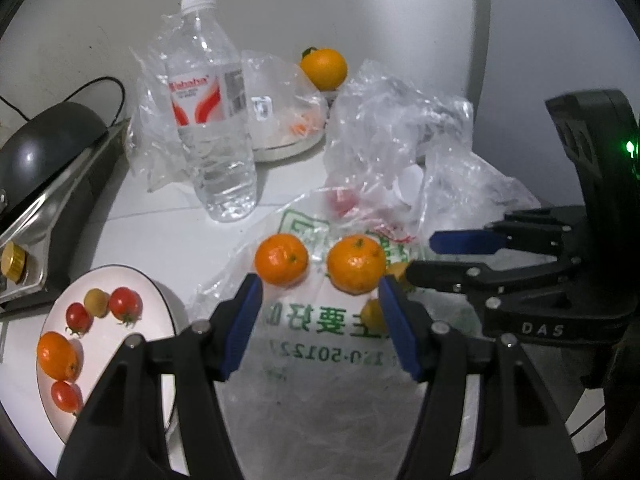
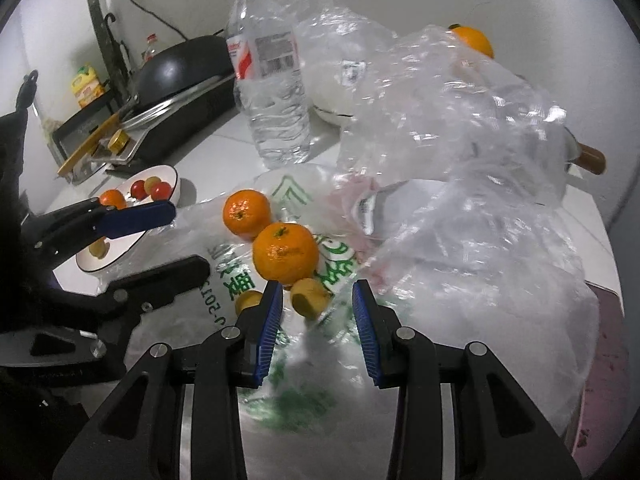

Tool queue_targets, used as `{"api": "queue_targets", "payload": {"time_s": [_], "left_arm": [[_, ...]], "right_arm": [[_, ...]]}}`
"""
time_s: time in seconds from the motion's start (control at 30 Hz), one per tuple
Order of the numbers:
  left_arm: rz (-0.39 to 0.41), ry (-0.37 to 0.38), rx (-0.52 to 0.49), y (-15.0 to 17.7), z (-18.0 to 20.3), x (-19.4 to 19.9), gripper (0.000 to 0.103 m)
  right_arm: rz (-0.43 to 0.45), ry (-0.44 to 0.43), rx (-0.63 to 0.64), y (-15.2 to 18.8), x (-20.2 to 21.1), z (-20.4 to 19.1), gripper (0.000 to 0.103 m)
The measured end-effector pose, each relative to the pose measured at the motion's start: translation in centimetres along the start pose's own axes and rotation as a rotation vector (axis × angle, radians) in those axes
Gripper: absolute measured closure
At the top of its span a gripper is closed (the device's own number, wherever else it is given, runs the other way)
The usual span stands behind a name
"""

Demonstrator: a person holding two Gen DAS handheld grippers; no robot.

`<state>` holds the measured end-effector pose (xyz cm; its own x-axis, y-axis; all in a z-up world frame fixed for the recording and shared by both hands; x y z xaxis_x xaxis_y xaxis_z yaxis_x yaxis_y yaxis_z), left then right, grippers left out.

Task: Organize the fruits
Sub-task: 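Move both open tools back to the yellow fruits on the bag, then grasp a yellow fruit with the right tool while the left tool grasps another yellow fruit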

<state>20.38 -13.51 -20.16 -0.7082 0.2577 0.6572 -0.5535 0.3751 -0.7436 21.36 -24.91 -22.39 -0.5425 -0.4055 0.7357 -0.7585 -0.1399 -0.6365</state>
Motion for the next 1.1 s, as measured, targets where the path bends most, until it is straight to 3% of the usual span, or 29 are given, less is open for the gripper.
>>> {"api": "queue_targets", "payload": {"time_s": [0.17,0.43,0.5,0.73,0.93,1.1], "left_arm": [[-0.039,0.012,0.01,0.7,0.0,-1.0,0.041],[-0.052,0.029,-0.033,0.7,1.4,-1.4,0.042],[-0.057,0.031,-0.053,0.6,1.8,-1.5,0.043],[-0.109,0.032,-0.159,0.2,3.6,-2.3,0.058],[-0.131,0.062,-0.183,0.1,4.7,-2.8,0.062],[-0.165,0.107,-0.17,0.6,5.0,-3.6,0.074]], "right_arm": [[-0.026,-0.005,0.026,-0.3,-1.3,-0.8,0.07],[-0.093,0.009,0.021,0.4,-3.0,0.2,0.071],[-0.08,0.006,0.02,0.3,-2.8,0.3,0.077],[-0.022,-0.013,0.003,-0.6,-0.9,0.5,0.077],[0.025,-0.022,-0.018,-1.0,0.9,0.6,0.077],[0.056,-0.02,-0.029,-1.0,1.7,0.4,0.077]]}}
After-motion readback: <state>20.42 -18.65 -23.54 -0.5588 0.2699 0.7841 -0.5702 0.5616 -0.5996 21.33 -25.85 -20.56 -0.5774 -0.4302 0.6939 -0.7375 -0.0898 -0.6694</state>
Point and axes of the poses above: each gripper's, at about its wrist camera, not at the fingertips, and x roughly against the way its jaws point, z to its right, y to its underside, the point moved 7 cm from there along -x, roughly the way its jaws point, and after that the axes turned 9 degrees about -x, right-handed, at the moved point
